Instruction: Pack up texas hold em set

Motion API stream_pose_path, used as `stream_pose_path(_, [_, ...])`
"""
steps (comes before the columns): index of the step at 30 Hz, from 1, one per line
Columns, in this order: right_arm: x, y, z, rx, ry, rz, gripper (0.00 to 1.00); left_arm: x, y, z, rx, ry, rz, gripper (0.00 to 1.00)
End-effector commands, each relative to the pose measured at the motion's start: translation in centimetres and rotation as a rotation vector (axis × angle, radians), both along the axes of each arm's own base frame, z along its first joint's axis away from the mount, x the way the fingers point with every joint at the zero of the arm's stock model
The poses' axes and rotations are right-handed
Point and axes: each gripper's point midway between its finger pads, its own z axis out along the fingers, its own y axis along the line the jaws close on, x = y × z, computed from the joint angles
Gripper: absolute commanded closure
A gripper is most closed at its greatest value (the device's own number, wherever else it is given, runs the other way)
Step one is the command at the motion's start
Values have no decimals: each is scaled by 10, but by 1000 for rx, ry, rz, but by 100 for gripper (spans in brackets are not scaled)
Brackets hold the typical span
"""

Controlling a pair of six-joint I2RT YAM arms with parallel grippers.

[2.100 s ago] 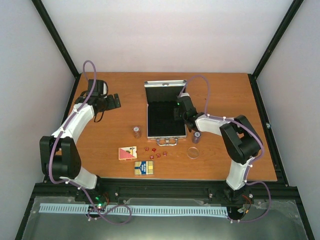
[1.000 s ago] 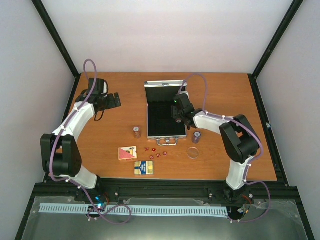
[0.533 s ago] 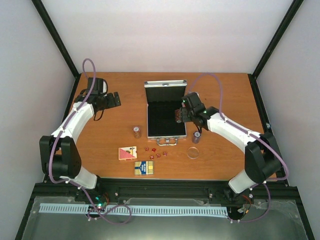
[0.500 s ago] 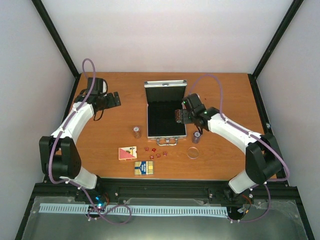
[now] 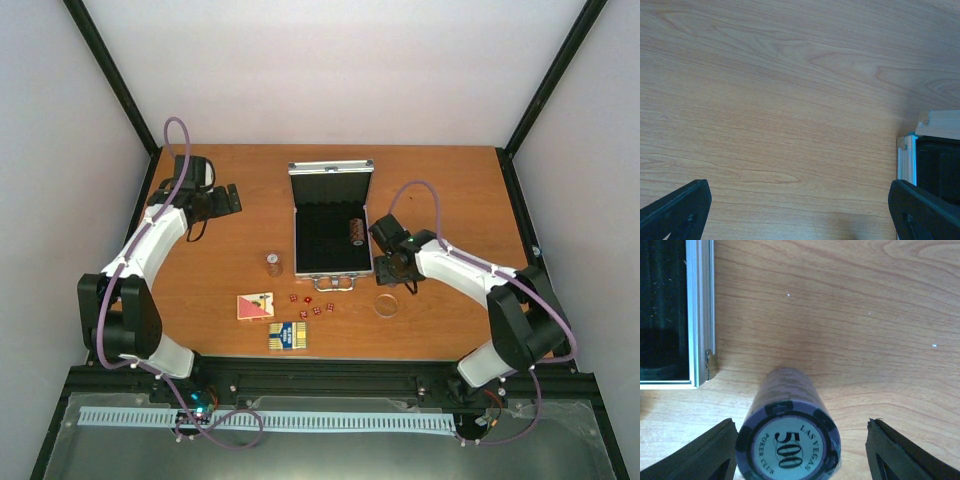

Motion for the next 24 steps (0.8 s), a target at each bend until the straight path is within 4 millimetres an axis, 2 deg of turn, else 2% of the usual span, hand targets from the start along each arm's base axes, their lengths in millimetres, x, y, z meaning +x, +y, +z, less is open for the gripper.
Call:
stream_pose_path(1, [2, -1, -10, -21, 17, -8, 30, -2, -2, 9, -6, -17, -3, 0])
stream_pose_path(5, [7, 1, -19, -21, 35, -4, 34, -3, -1, 8, -2, -14, -3, 0])
stream_pose_path(8, [12, 3, -20, -21, 32, 1, 40, -3, -1, 7, 3, -11, -3, 0])
stream_pose_path(12, [16, 4, -18, -22, 28, 7, 66, -2, -1, 5, 6, -9, -3, 0])
stream_pose_path(17, [14, 6, -11, -4, 29, 22, 92, -2, 0, 3, 8, -5, -3, 0])
stream_pose_path(18, [13, 8, -7, 10, 24, 27, 96, -2, 0, 3, 10, -6, -4, 0])
stream_pose_path(21, [16, 16, 15, 75, -27, 44, 97, -2, 1, 3, 15, -6, -6, 0])
stream_pose_path(24, [24, 22, 49, 133, -122, 52, 97, -3, 0, 1, 16, -1, -8, 0])
